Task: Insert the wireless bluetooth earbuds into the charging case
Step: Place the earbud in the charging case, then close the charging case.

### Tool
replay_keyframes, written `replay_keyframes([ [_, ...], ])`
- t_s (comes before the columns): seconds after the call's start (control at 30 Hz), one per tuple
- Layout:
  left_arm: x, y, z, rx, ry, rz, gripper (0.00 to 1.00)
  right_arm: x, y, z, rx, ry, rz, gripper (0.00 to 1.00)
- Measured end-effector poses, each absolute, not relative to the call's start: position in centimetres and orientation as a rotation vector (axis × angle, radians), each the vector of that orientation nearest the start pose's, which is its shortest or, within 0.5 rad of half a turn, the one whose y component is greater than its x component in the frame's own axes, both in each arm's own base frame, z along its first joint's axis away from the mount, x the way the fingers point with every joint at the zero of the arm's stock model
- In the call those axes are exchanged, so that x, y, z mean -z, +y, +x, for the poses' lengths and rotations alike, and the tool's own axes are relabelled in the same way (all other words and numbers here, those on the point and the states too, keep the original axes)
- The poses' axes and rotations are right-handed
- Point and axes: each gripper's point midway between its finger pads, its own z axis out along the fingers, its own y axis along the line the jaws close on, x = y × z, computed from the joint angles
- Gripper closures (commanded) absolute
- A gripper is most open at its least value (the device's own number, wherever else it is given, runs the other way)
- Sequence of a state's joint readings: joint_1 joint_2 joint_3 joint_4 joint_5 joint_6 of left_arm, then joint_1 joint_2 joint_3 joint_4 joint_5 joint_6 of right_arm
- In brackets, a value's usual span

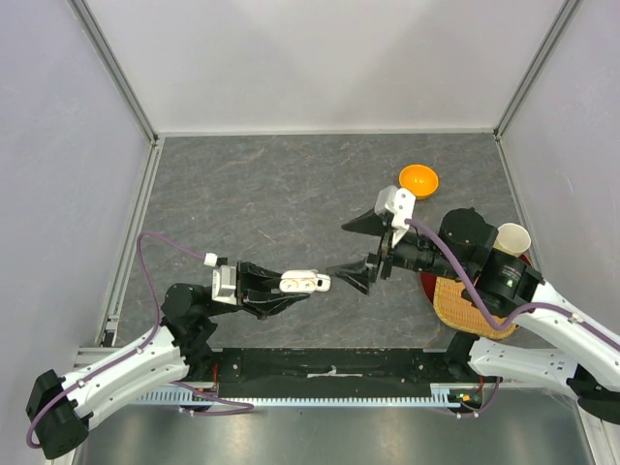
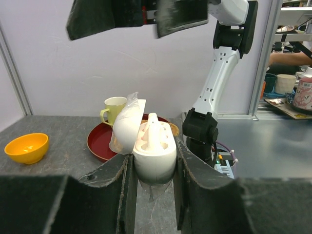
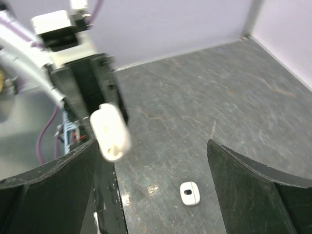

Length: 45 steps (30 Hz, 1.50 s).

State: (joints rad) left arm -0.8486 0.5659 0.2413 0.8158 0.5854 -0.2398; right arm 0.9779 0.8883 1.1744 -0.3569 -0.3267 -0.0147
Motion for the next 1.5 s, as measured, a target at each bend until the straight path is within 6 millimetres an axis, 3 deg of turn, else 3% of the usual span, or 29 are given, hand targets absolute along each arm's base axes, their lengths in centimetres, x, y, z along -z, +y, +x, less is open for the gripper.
replay_keyframes([
  [0.2,-29.8,-26.3,9.1,1.267,0.916,0.881,0.98,-37.2,28.3,16.8,-0.927,1.584,-0.714,0.02],
  [0.53,-29.7,-26.3,9.2,1.266,0.922,0.88,0.98,-36.1,29.7,18.7,-1.016,1.701,-0.459,0.02],
  [0.87,-30.3,-26.1,9.1,1.26,0.886,0.865,0.98,-34.7,31.4,17.9,-1.108,1.739,-0.489,0.02],
  [1.2,-30.1,-26.1,9.2,1.266,0.888,0.861,0.98,-30.6,33.5,16.1,-1.21,1.856,-0.606,0.02],
  [1.5,-29.5,-26.4,9.8,1.26,0.927,0.842,0.98,-30.8,33.2,15.2,-1.25,1.819,-0.64,0.02],
])
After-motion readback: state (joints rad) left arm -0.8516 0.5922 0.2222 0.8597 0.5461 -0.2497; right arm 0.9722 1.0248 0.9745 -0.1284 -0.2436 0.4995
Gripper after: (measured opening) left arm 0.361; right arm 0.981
